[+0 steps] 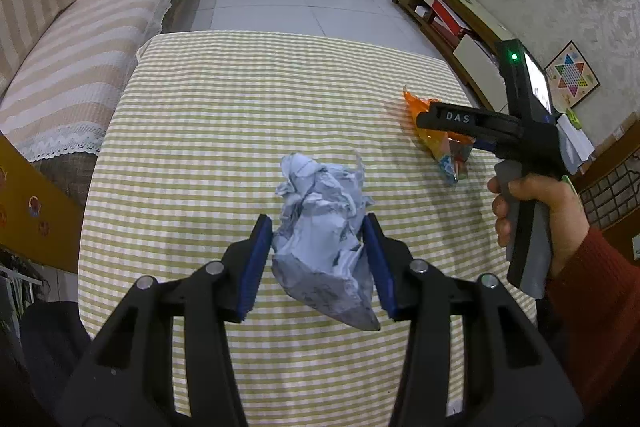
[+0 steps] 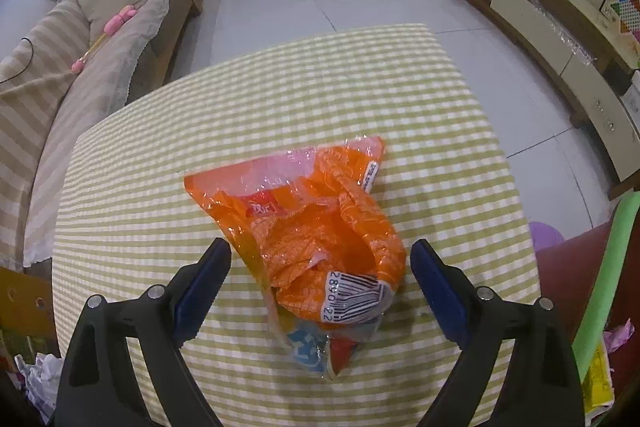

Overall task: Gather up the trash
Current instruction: 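Grasp the crumpled white paper with the left tool while the right tool grasps the orange bag, then carry the crumpled paper and orange bag over the bin with both tools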

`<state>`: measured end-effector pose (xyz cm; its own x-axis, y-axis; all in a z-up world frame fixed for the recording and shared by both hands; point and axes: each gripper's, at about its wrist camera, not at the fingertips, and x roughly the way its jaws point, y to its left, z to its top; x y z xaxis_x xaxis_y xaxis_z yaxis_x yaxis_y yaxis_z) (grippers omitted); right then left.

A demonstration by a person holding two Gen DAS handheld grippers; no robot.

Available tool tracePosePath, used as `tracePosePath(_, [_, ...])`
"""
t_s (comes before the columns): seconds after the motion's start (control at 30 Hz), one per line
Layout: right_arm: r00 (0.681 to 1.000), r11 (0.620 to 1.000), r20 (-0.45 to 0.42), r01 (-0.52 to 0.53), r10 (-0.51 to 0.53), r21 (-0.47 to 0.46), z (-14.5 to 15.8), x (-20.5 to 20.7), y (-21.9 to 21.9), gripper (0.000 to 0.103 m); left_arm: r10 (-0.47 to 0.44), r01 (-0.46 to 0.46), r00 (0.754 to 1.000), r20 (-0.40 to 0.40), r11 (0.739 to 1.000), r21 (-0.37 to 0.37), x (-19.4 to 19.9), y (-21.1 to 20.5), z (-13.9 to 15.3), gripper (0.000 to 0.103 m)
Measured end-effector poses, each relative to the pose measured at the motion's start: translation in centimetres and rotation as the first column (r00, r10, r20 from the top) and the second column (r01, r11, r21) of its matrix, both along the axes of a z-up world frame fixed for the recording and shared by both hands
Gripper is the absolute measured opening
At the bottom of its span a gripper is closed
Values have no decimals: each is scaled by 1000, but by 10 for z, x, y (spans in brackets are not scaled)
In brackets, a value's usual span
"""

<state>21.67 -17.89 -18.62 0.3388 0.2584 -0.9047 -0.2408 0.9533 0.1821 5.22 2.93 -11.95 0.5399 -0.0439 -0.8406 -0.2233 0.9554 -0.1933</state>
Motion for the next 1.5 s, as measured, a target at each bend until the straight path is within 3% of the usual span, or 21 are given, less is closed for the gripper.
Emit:
tracePosePath(0.1, [999,999,-9,-35,35,-4,-2,-6,5,55,7,-7,1000,-3,1000,-4,-1,3,-1,45])
tracePosePath(0.23, [998,997,-1,-69,69,20,2,-19,6,52,15,-15,1000,-2,1000,-10,-1,5,-1,45])
tracePosePath(0.6, [998,994,4,-70,70,84,17,-79,-14,51,16,-17,1000,-8,1000,-25,-1,6,-3,45])
tracePosePath(1.03, [993,982,97,53,-72,184,67,-148,-70,51,-22,22,1000,17,1000,4,1,-10,9,45])
tracePosePath(1.5, [962,959,164,178,-217,221,96,-177,-126,51,-141,140,988,57,990,18,7,-58,23,45])
